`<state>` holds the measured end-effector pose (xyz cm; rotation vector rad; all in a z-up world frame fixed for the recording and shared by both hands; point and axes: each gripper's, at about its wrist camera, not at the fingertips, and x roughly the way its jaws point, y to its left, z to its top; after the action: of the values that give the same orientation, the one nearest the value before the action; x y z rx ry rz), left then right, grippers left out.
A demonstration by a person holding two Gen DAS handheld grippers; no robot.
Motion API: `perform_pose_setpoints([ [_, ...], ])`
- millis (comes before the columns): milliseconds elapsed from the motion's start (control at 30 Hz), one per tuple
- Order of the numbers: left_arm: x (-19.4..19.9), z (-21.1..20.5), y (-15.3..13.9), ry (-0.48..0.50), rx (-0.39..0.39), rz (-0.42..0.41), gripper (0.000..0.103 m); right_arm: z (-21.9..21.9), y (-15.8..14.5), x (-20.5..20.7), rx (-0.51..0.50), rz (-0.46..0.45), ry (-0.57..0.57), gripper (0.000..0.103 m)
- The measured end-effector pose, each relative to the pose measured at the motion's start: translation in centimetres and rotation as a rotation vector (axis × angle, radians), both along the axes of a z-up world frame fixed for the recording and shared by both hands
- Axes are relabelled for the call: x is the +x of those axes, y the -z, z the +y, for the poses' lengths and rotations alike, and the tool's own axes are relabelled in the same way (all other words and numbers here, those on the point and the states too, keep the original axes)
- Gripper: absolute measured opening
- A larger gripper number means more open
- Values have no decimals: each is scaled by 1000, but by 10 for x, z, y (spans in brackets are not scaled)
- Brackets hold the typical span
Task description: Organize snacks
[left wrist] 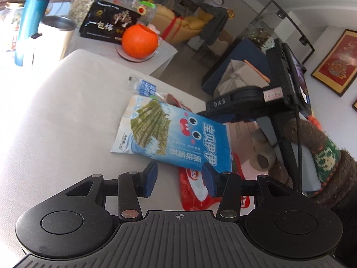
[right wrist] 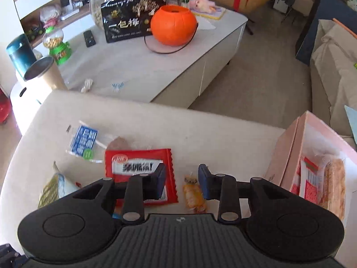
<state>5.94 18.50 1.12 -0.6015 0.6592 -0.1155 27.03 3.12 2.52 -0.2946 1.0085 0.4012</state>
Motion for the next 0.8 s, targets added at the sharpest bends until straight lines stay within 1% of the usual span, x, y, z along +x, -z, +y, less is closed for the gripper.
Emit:
perform_pose_setpoints([
  [33,-2,3,0,-25,-5,-6,49,1,1,-6,-15,-13,-7,32],
  [67,-4,7,0,-48,-9,-12,49,3,0,-14,-20,-12,-25,26],
  [100,-6,11,-1,-72,-14,-18,49,3,-1,-19,2,14,-34,24],
  [167,-6,18,-2,-108,-22,-27,49,2,0,-28,101,141,-47,21],
  [233,-6,22,-1,-129,-24,-26,49,5,1,-47,143,198,-86,21],
  [367,-6,23,-3,-159,11,-18,49,15,-1,-88,132,213,-204,21],
  [400,-6,23,-4,-168,24,-17,49,15,-4,-94,132,208,-224,21],
  [467,-7,21,-7,-176,45,-15,49,15,-18,-97,120,137,-236,23],
  [500,-7,20,-8,-176,54,-14,49,14,-23,-95,108,97,-227,29],
  [533,-8,19,-8,-174,61,-12,49,13,-30,-88,83,43,-204,40],
  [567,-9,19,-8,-172,67,-12,49,12,-33,-80,51,-2,-187,45],
  [600,-9,19,-9,-170,72,-11,49,11,-34,-68,3,-38,-169,55],
  [667,-10,19,-9,-170,82,-10,49,5,-29,-46,-62,-51,-104,57],
  [700,-10,20,-9,-172,85,-10,49,0,-24,-35,-76,-36,-69,57],
  [733,-10,21,-9,-175,87,-11,49,-5,-18,-25,-74,-11,-48,55],
  [767,-10,23,-8,-181,87,-11,49,-13,-12,-18,-67,16,-37,48],
  [800,-11,24,-7,-188,89,-11,49,-15,-8,-20,-79,3,-44,44],
])
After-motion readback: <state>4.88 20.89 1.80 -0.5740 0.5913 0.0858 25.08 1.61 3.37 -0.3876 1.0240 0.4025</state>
